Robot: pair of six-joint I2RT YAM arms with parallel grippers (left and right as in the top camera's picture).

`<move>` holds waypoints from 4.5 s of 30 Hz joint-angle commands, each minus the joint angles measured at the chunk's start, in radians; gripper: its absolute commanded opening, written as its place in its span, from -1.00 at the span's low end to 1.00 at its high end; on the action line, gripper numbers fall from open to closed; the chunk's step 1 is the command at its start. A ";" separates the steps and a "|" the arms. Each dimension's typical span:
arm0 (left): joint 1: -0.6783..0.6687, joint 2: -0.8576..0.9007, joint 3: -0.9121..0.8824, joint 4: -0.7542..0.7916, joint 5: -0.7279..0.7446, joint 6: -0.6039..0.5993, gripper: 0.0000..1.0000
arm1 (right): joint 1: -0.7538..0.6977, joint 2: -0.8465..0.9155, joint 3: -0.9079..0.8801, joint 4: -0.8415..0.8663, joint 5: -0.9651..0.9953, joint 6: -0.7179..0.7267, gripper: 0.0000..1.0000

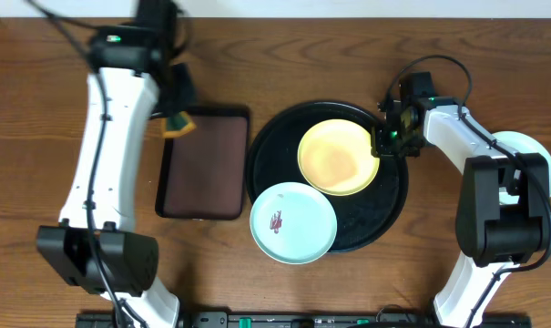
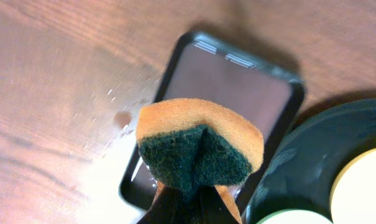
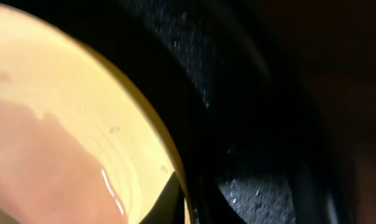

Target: Clean dirty plates on tray and stack at the side

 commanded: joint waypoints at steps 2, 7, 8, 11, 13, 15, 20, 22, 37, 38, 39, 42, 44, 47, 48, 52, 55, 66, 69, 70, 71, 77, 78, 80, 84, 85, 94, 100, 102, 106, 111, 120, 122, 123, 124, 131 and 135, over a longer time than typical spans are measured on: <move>0.098 0.012 -0.003 -0.056 0.129 0.123 -0.85 | -0.013 0.023 -0.008 0.033 -0.001 0.013 -0.98; 0.109 0.012 -0.073 -0.033 0.223 0.188 -0.85 | -0.014 0.022 -0.007 0.043 -0.001 0.035 -0.98; 0.098 0.012 -0.105 -0.015 0.224 0.188 -0.85 | -0.014 0.022 -0.007 0.044 -0.001 0.035 -0.98; 0.053 0.012 -0.258 0.098 0.223 0.194 -0.85 | -0.014 0.022 -0.007 0.043 -0.001 0.035 -0.98; 0.029 0.013 -0.380 0.208 0.223 0.189 -0.85 | -0.014 0.022 -0.007 0.036 -0.001 0.035 -0.98; 0.019 0.013 -0.461 0.291 0.223 0.179 -0.85 | -0.013 0.022 -0.007 0.031 -0.001 0.035 -0.98; 0.017 0.013 -0.571 0.441 0.223 0.168 -0.22 | -0.013 0.022 -0.007 0.023 -0.001 0.035 -0.98; 0.018 0.011 -0.566 0.440 0.223 0.168 -0.17 | -0.013 0.022 -0.008 0.023 -0.001 0.035 -0.98; 0.296 -0.305 -0.514 0.315 0.219 0.113 0.46 | -0.013 0.022 -0.008 0.049 -0.011 0.028 -0.82; 0.356 -0.357 -0.514 0.293 0.219 0.114 0.53 | -0.013 0.022 -0.008 0.048 -0.019 0.028 -0.98; 0.386 -0.381 -0.514 0.282 0.219 0.114 0.54 | -0.013 0.022 -0.008 0.046 -0.032 0.027 -0.98; 0.466 -0.438 -0.514 0.272 0.219 0.114 0.66 | -0.013 0.016 -0.006 0.042 -0.038 0.019 -0.98; 0.508 -0.462 -0.514 0.272 0.219 0.114 0.67 | -0.013 -0.003 -0.003 0.035 -0.038 0.019 -0.97; 0.544 -0.473 -0.514 0.272 0.219 0.114 0.67 | -0.007 -0.052 0.005 0.034 -0.028 0.014 -0.98; 0.552 -0.473 -0.514 0.272 0.219 0.114 0.68 | -0.001 -0.079 0.010 0.034 -0.018 0.012 -0.97; 0.557 -0.470 -0.514 0.272 0.219 0.114 0.68 | 0.021 -0.182 0.040 0.031 0.034 0.056 -0.98; 0.557 -0.470 -0.514 0.272 0.219 0.114 0.68 | 0.052 -0.243 0.052 0.047 0.032 0.104 -0.98; 0.557 -0.470 -0.514 0.272 0.219 0.114 0.68 | 0.315 -0.300 0.062 0.217 0.034 0.180 -0.98; 0.557 -0.470 -0.514 0.272 0.219 0.114 0.69 | 0.402 -0.300 0.062 0.285 0.085 0.206 -0.98; 0.557 -0.470 -0.514 0.272 0.219 0.114 0.69 | 0.429 -0.299 0.062 0.307 0.107 0.209 -0.98; 0.557 -0.470 -0.514 0.272 0.219 0.114 0.69 | 0.454 -0.296 0.062 0.330 0.131 0.209 -0.98; 0.557 -0.470 -0.514 0.272 0.219 0.114 0.69 | 0.597 -0.244 0.062 0.479 0.263 0.203 -0.98; 0.557 -0.470 -0.514 0.272 0.219 0.114 0.69 | 0.616 -0.223 0.062 0.514 0.275 0.192 -0.98; 0.557 -0.470 -0.514 0.272 0.219 0.114 0.69 | 0.645 -0.183 0.062 0.577 0.277 0.160 -0.98; 0.557 -0.470 -0.514 0.272 0.219 0.114 0.69 | 0.701 -0.104 0.062 0.709 0.316 0.035 -0.98; 0.557 -0.470 -0.514 0.272 0.219 0.114 0.69 | 0.710 -0.101 0.062 0.727 0.331 -0.001 -0.98; 0.557 -0.470 -0.514 0.272 0.219 0.114 0.69 | 0.746 -0.102 0.062 0.835 0.373 -0.198 -0.98; 0.557 -0.470 -0.514 0.272 0.219 0.114 0.70 | 0.751 -0.111 0.062 0.847 0.387 -0.259 -0.98; 0.557 -0.470 -0.514 0.272 0.219 0.114 0.70 | 0.758 -0.116 0.062 0.862 0.426 -0.301 -0.98; 0.557 -0.470 -0.514 0.272 0.219 0.114 0.69 | 0.774 -0.137 0.062 0.882 0.490 -0.380 -0.98; 0.557 -0.470 -0.514 0.272 0.219 0.114 0.69 | 0.812 -0.166 0.062 0.927 0.605 -0.507 -0.98; 0.557 -0.470 -0.514 0.272 0.219 0.114 0.70 | 0.882 -0.186 0.062 1.005 0.764 -0.690 -0.98; 0.557 -0.470 -0.514 0.272 0.219 0.114 0.70 | 0.891 -0.188 0.062 1.018 0.794 -0.714 -0.98; 0.557 -0.470 -0.514 0.272 0.219 0.114 0.70 | 0.895 -0.190 0.062 1.020 0.797 -0.723 -0.98; 0.557 -0.470 -0.514 0.272 0.219 0.114 0.70 | 0.896 -0.193 0.062 1.020 0.797 -0.727 -0.98; 0.557 -0.470 -0.514 0.272 0.219 0.114 0.70 | 0.900 -0.238 0.062 1.022 0.797 -0.730 -0.98; 0.557 -0.470 -0.514 0.272 0.219 0.114 0.70 | 0.903 -0.262 0.062 1.022 0.797 -0.733 -0.98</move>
